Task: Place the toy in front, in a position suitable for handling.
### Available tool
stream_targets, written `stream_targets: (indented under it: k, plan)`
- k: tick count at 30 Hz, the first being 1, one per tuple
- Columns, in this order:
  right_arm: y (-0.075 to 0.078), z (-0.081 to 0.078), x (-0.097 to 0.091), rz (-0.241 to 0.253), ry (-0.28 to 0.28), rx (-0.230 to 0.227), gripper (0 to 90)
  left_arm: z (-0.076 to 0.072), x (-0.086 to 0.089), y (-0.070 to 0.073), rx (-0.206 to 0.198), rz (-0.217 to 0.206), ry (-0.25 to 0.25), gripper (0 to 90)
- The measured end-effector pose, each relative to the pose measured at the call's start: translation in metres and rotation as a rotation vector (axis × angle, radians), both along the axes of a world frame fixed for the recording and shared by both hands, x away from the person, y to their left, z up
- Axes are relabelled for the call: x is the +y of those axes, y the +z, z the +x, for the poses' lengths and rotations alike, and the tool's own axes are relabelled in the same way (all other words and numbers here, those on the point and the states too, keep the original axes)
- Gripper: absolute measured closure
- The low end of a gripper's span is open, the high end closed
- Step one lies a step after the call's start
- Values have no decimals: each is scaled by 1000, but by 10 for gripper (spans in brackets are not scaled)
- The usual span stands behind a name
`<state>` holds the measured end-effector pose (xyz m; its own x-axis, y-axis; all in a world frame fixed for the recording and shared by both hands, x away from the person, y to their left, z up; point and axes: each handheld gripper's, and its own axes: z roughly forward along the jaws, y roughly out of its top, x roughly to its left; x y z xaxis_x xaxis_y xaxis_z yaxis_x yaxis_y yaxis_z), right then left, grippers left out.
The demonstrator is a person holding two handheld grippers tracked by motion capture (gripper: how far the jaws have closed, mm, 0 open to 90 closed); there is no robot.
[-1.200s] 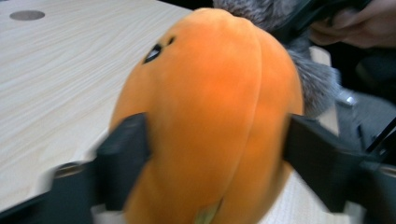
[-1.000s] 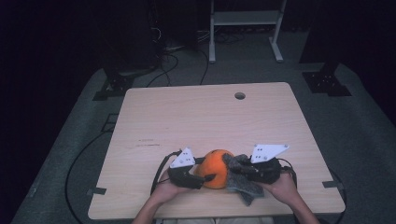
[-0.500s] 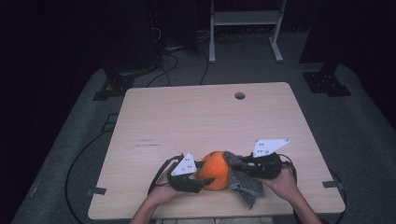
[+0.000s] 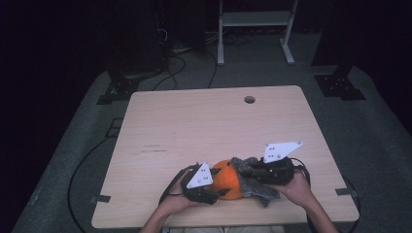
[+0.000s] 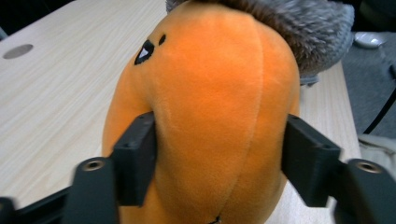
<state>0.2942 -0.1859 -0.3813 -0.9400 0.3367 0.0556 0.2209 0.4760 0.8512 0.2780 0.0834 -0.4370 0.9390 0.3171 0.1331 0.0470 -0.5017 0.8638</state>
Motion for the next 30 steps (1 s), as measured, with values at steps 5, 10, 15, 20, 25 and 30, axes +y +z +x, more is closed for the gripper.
stream_targets:
  k: [5, 10, 15, 20, 25, 30]
  plan:
    - [-18, 17, -22, -17, -125, 67, 783, 6, 10, 6, 53, -61, 31, 428]
    - [-5, 1, -14, 14, -52, 30, 783, 7, 5, 11, 57, -44, 48, 440]
    - [7, -10, 3, 1, -20, -43, 783, 7, 11, 17, 81, -97, 57, 443]
    - [-18, 3, -5, -58, -88, 30, 783, 9, 15, 18, 88, -83, 75, 446]
    - [5, -12, 11, 33, 6, -23, 783, 9, 7, 18, 86, -77, 75, 447]
    - [-10, -3, 11, -24, -44, -7, 784, 11, 12, 16, 102, -88, 86, 446]
